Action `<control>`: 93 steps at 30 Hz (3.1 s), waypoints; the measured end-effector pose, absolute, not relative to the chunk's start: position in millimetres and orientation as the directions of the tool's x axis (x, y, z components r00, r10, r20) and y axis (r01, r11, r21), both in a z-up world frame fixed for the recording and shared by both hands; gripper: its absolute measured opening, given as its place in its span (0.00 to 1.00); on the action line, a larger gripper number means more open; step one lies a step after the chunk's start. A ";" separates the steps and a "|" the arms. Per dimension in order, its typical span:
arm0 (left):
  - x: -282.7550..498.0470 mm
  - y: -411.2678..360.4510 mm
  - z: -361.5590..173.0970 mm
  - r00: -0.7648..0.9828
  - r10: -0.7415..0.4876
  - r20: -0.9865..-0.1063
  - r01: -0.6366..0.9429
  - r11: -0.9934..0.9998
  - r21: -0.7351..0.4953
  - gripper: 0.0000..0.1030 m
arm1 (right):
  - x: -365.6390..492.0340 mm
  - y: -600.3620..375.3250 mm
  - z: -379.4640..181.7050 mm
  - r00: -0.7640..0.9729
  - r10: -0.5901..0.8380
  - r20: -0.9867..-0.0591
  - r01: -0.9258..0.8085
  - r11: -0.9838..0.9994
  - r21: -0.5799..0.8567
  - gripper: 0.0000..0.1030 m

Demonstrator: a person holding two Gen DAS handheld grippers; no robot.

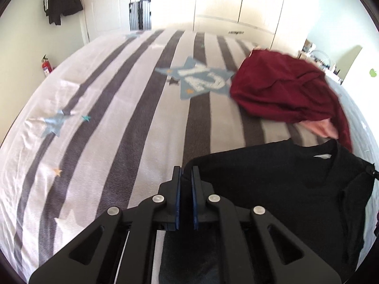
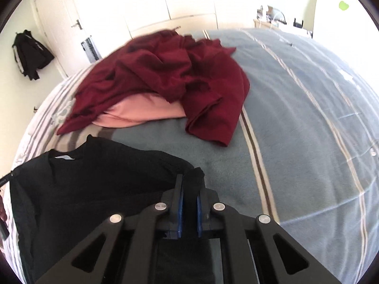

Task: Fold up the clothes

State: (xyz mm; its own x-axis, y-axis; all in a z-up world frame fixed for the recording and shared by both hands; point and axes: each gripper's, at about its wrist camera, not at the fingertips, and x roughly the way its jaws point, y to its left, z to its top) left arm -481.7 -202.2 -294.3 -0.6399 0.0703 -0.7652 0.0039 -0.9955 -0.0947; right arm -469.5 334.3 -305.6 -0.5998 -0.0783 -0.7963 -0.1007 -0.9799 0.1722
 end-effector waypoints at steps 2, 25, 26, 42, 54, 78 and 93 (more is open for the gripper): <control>-453.0 -203.7 -270.2 -0.666 0.086 -0.741 0.010 -0.992 -0.124 0.05 | -445.2 330.5 -286.5 -0.623 -0.083 -0.778 -0.079 -0.982 0.169 0.07; -37.2 -243.0 -292.5 -0.583 0.044 -0.811 0.213 -0.955 -0.205 0.05 | -43.8 307.1 -297.6 -0.475 -0.129 -0.870 -0.092 -0.977 0.195 0.07; -28.6 -244.2 -294.7 -0.581 0.041 -0.813 0.219 -0.954 -0.205 0.05 | -34.7 307.7 -301.7 -0.472 -0.133 -0.872 -0.098 -0.975 0.202 0.07; 33.5 -248.5 -278.1 -0.538 0.006 -0.843 0.288 -0.938 -0.191 0.17 | 15.9 293.3 -271.7 -0.494 -0.180 -0.850 -0.013 -0.977 0.214 0.28; -53.7 -149.8 -305.7 -0.469 0.225 -0.854 0.077 -0.953 -0.293 0.33 | -37.0 227.1 -280.3 -0.532 -0.290 -0.796 0.041 -0.947 0.318 0.49; -14.2 -105.5 -326.6 -0.367 0.257 -0.894 -0.050 -0.965 -0.257 0.06 | -42.9 159.3 -322.9 -0.351 -0.349 -0.869 0.160 -0.937 0.312 0.17; 8.3 -135.0 -325.9 -0.350 0.286 -0.892 0.107 -0.934 -0.342 0.25 | 8.7 168.2 -271.8 -0.385 -0.369 -0.846 0.115 -0.929 0.353 0.40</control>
State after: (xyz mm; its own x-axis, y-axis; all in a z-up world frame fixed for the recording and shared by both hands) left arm 8.3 -135.0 -325.9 -0.3502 0.2863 -0.8918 0.1068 -0.9337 -0.3417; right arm 8.7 168.2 -271.8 -0.3848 -0.3689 -0.8461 0.1152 -0.9287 0.3526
